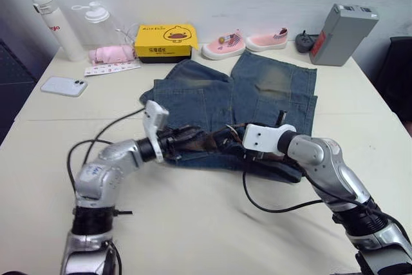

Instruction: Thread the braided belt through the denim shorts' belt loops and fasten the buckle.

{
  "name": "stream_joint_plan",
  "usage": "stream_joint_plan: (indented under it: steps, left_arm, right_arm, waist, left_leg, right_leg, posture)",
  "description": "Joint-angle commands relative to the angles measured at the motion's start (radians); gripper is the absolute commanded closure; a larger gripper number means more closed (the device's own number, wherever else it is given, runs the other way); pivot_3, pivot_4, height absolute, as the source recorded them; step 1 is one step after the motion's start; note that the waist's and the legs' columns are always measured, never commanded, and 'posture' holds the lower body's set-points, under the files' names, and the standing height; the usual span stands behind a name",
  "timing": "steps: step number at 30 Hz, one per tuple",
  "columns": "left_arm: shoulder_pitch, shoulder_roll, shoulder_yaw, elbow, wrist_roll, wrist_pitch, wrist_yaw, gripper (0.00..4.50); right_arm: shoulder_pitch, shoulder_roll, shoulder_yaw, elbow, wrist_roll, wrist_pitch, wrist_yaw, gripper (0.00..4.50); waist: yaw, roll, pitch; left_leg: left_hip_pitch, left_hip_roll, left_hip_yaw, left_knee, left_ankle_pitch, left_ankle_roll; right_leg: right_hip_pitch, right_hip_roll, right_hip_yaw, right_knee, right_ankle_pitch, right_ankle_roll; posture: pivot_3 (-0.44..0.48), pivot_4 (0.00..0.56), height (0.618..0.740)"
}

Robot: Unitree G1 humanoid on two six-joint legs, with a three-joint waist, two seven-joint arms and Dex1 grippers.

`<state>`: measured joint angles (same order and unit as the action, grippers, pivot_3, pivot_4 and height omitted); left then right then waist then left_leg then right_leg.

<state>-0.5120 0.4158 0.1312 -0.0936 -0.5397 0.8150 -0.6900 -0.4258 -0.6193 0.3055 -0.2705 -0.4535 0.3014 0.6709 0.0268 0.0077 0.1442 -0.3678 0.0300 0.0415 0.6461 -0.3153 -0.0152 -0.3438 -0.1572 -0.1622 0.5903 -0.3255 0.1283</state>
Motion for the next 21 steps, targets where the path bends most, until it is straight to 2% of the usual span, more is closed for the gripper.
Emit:
stream_joint_plan:
  steps: [1,4,7,11,18,21]
  left_arm:
    - [-0.088,0.047,-0.042,0.186,0.096,-0.099,-0.018,4.44]
    - [-0.164,0.056,-0.074,0.371,0.159,-0.199,-0.048,4.44]
    - [-0.211,0.078,-0.182,0.556,0.273,-0.340,-0.142,4.44]
    - [-0.240,0.077,-0.259,0.730,0.349,-0.470,-0.256,4.44]
    - [-0.257,0.064,-0.282,0.826,0.414,-0.597,-0.302,4.44]
    - [-0.258,0.058,-0.278,0.840,0.426,-0.622,-0.303,4.44]
  right_arm:
    - [0.024,0.003,-0.039,-0.072,-0.021,0.019,-0.028,4.50]
    - [0.054,0.000,-0.061,-0.104,-0.025,0.035,-0.045,4.50]
    - [0.093,-0.015,-0.113,-0.141,-0.036,0.043,-0.077,4.50]
    - [0.140,-0.040,-0.211,-0.188,-0.030,0.026,-0.114,4.50]
    - [0.171,-0.071,-0.405,-0.201,-0.009,0.036,-0.182,4.50]
    - [0.157,-0.067,-0.441,-0.193,-0.005,0.037,-0.206,4.50]
  waist:
    - [-0.001,-0.001,0.001]
    - [-0.002,-0.004,0.004]
    - [-0.001,-0.007,0.007]
    - [0.000,-0.009,0.008]
    - [0.000,-0.009,0.008]
    - [-0.001,-0.009,0.008]
  left_leg:
    - [-0.001,0.000,0.000,0.001,0.000,0.000]
    - [-0.003,-0.001,0.001,0.001,0.000,0.000]
    - [-0.008,-0.001,0.002,0.001,0.000,0.000]
    - [-0.013,-0.001,0.006,0.003,0.000,0.000]
    - [-0.015,0.000,0.005,0.006,0.000,0.000]
    - [-0.015,0.000,0.005,0.007,0.000,0.001]
  right_leg:
    - [-0.001,0.000,0.000,0.000,0.000,0.000]
    - [-0.003,0.000,0.000,0.000,0.000,0.000]
    - [-0.010,0.000,0.001,0.003,0.000,0.000]
    - [-0.016,0.000,0.003,0.006,0.000,0.000]
    - [-0.017,0.000,0.002,0.008,0.000,0.000]
    - [-0.017,0.000,0.003,0.010,0.000,0.000]
  posture:
    - [0.000,0.150,0.683]
    - [0.000,0.150,0.683]
    - [0.000,0.150,0.683]
    - [0.000,0.150,0.683]
    - [0.000,0.150,0.683]
    - [0.000,0.150,0.683]
